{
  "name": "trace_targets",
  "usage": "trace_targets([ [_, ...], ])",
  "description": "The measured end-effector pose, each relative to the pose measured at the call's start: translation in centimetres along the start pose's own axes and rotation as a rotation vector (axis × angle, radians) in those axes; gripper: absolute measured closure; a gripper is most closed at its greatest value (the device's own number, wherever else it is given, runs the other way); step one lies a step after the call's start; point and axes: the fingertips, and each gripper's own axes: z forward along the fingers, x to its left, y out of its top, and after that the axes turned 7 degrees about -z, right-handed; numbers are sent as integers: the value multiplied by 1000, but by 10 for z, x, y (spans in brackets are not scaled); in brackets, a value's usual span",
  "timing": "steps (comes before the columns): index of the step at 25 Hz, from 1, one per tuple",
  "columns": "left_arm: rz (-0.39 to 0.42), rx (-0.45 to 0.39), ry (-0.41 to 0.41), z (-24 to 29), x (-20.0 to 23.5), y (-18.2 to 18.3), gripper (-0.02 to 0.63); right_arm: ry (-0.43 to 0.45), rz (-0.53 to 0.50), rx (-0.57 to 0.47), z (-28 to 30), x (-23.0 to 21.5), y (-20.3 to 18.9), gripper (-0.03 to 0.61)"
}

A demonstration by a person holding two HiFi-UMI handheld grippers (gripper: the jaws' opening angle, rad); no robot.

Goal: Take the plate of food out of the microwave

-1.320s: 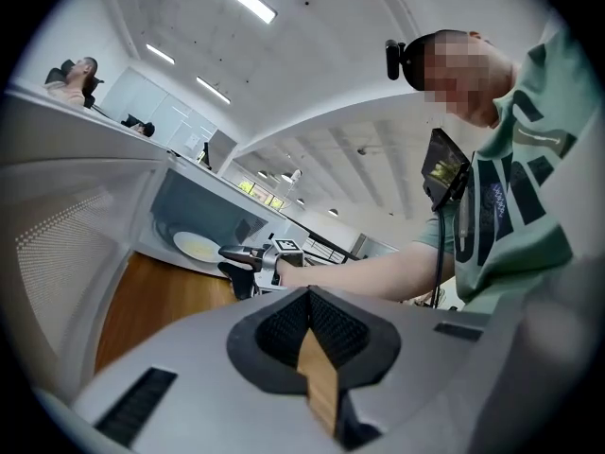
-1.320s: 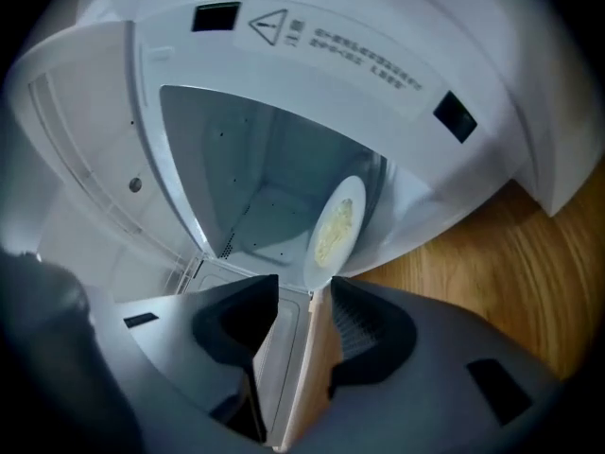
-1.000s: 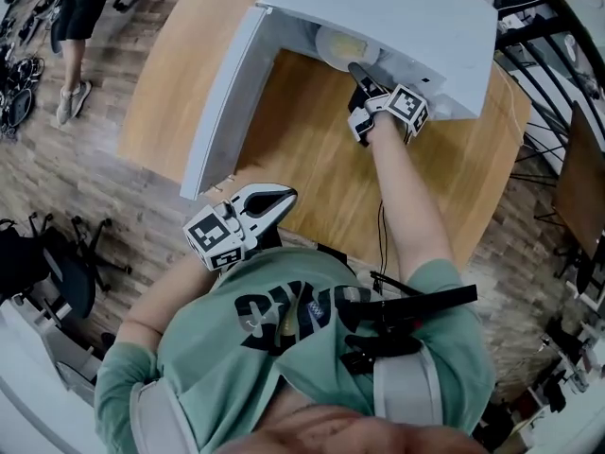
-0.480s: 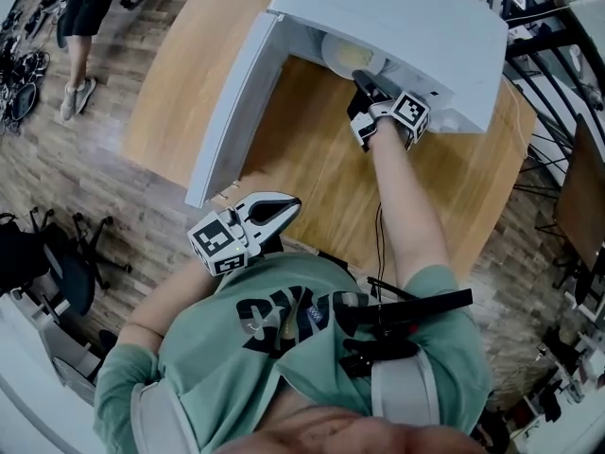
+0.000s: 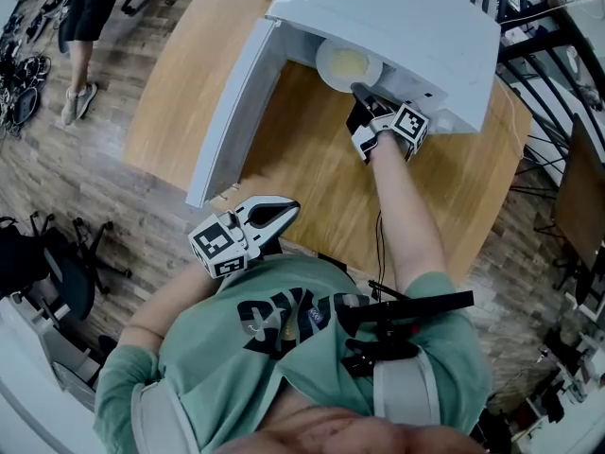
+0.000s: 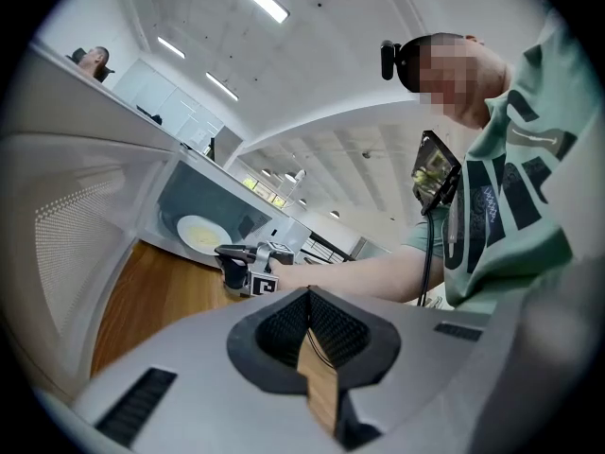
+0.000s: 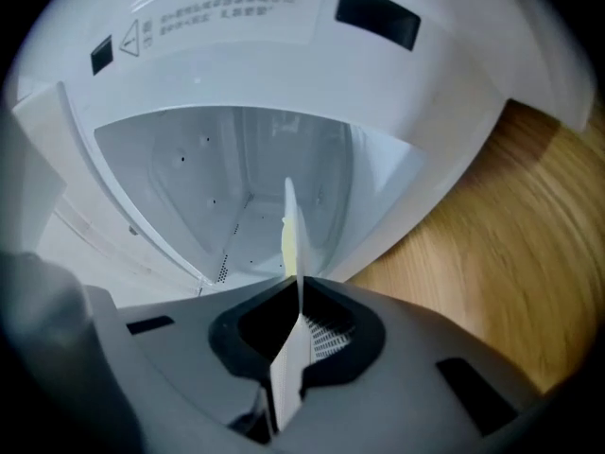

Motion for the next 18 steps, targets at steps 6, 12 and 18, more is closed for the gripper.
trace_targets([
  [6, 5, -14, -5, 0, -8, 4, 611, 41, -8, 33, -18, 22, -18, 560],
  [12, 30, -18, -12, 0, -17, 3, 611, 76, 2, 60, -45, 42, -41, 560],
  [18, 36, -23, -26, 11, -27, 7, 611, 89, 4, 79, -80, 54, -49, 560],
])
